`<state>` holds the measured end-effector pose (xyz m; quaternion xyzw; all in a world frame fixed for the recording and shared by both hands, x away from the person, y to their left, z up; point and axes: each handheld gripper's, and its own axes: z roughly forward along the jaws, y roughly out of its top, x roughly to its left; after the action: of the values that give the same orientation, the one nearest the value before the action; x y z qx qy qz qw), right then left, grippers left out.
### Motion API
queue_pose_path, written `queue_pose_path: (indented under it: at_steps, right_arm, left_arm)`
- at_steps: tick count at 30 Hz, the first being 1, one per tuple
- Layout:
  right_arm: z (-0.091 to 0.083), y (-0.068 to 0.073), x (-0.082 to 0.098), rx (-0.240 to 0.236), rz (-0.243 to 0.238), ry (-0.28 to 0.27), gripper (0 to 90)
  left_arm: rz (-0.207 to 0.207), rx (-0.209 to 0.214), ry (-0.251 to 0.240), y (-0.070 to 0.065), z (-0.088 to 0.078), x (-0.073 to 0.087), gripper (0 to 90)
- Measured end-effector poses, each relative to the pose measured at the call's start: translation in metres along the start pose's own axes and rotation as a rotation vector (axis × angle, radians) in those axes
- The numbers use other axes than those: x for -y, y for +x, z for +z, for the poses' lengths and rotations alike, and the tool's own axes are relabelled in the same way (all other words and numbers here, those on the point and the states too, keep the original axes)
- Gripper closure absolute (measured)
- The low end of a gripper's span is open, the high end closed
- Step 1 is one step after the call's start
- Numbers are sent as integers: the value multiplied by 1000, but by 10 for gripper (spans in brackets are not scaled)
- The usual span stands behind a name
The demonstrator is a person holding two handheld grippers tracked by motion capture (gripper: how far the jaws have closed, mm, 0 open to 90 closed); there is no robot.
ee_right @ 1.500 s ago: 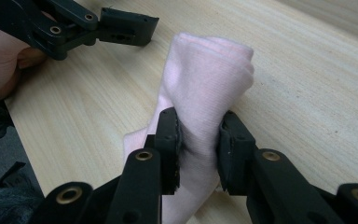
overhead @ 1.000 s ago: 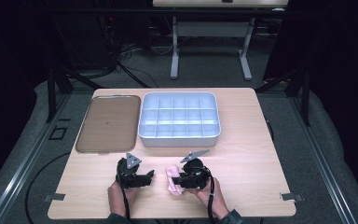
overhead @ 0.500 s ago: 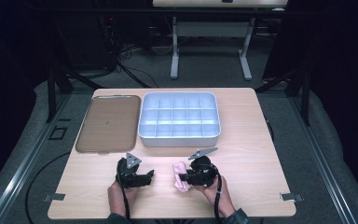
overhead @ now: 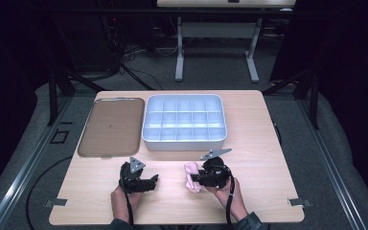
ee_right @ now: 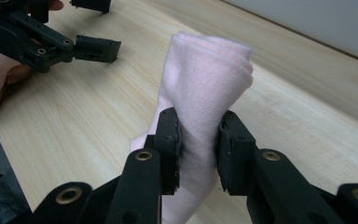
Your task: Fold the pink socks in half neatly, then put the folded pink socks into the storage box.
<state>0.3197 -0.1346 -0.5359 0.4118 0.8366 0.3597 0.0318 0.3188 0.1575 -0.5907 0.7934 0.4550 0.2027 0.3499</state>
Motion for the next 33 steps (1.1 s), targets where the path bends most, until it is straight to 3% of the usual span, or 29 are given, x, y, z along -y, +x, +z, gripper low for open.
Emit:
queue_pose_path:
  at_steps: [33]
  right_arm:
    - [-34, -22, -15, 93, 7, -65, 722]
  left_arm:
    - [2, -1, 0, 0, 0, 0, 160]
